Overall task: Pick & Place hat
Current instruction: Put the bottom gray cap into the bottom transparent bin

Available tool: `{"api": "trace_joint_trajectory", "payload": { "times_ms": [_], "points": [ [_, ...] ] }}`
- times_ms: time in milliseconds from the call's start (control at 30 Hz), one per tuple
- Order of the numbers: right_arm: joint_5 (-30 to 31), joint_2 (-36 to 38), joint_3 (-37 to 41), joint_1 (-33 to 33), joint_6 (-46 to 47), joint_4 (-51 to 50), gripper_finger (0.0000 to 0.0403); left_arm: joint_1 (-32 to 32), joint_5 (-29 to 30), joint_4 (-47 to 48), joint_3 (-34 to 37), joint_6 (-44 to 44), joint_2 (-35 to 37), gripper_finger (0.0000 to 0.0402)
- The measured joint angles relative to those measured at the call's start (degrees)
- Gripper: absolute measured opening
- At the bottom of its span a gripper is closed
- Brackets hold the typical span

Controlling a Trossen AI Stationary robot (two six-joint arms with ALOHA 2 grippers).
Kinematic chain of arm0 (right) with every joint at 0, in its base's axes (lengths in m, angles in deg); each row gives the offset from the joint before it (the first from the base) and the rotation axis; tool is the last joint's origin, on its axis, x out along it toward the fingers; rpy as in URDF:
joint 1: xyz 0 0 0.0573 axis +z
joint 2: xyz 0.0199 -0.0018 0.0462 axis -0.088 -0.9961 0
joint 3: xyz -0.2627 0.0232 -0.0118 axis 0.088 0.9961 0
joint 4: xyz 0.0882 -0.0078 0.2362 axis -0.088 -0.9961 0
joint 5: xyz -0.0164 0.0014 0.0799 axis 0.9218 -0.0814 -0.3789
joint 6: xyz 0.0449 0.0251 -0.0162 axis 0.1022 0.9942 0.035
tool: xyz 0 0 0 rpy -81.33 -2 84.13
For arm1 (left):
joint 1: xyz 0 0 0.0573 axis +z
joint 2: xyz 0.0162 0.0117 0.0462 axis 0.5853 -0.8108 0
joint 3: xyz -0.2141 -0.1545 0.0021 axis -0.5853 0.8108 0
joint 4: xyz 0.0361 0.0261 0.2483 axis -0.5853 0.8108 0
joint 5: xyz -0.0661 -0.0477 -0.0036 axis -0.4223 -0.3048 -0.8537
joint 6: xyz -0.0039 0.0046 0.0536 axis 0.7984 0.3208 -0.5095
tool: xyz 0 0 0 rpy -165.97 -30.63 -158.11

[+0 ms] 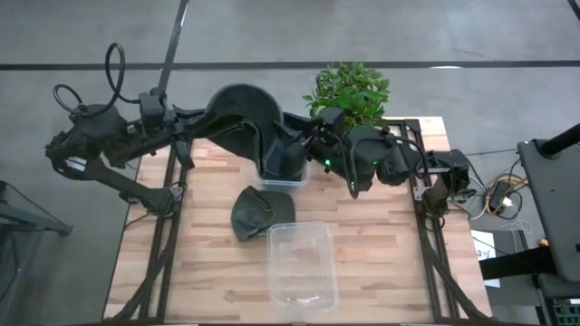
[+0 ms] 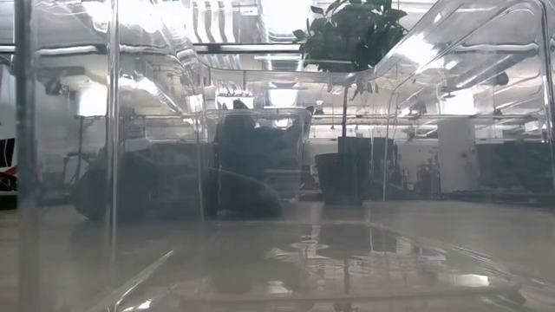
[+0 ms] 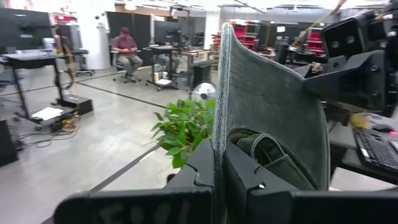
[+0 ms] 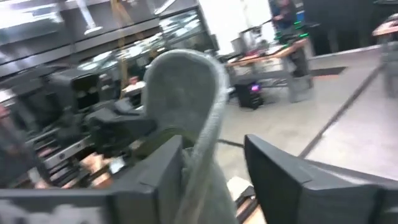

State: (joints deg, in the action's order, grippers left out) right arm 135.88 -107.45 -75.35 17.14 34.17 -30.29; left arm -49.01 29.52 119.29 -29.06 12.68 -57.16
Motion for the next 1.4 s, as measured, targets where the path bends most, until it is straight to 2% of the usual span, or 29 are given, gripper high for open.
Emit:
{"api": "trace_joint_trajectory", "payload": {
  "times_ms": [100, 200, 233, 367, 633, 733, 967, 1400],
  "points": [
    [-5.7, 0.0, 0.0, -0.9, 0.9, -0.1, 0.0101, 0.0, -1.7, -0.1, 0.0, 0.0, -0.3, 0.0007],
    [-7.3, 0.3, -0.1, -1.6, 2.1, -2.0, 0.0031, 0.0, -2.6, -0.4, 0.0, -0.3, -0.6, 0.0007],
    [-7.2, 0.3, -0.1, -1.6, 2.2, -2.7, 0.0022, 0.0, -3.1, -0.3, 0.0, -0.5, -0.6, 0.0007],
    [-6.9, 0.2, 0.0, -1.4, 3.1, -4.0, 0.0013, 0.0, -4.1, 0.2, 0.0, -1.2, -0.4, 0.0014],
    [-8.8, 0.7, -2.0, -0.9, 6.0, -9.9, 0.0012, 0.0, -5.8, 0.0, -0.5, 2.3, -0.4, 0.0069],
    [-10.1, 0.7, -3.8, -0.7, 7.9, -13.4, 0.0012, 0.0, -7.8, -0.1, -1.0, 2.3, -0.4, 0.0096],
    [-10.1, 1.2, -6.5, -0.8, 14.2, -22.4, 0.0012, 0.0, -8.3, -0.4, -1.2, 0.0, 0.5, 0.0164],
    [-33.4, 3.0, -6.3, -1.4, 43.9, -49.2, 0.0012, 0.0, -8.4, -0.4, -1.3, -2.2, 3.4, 0.0176]
  ]
}}
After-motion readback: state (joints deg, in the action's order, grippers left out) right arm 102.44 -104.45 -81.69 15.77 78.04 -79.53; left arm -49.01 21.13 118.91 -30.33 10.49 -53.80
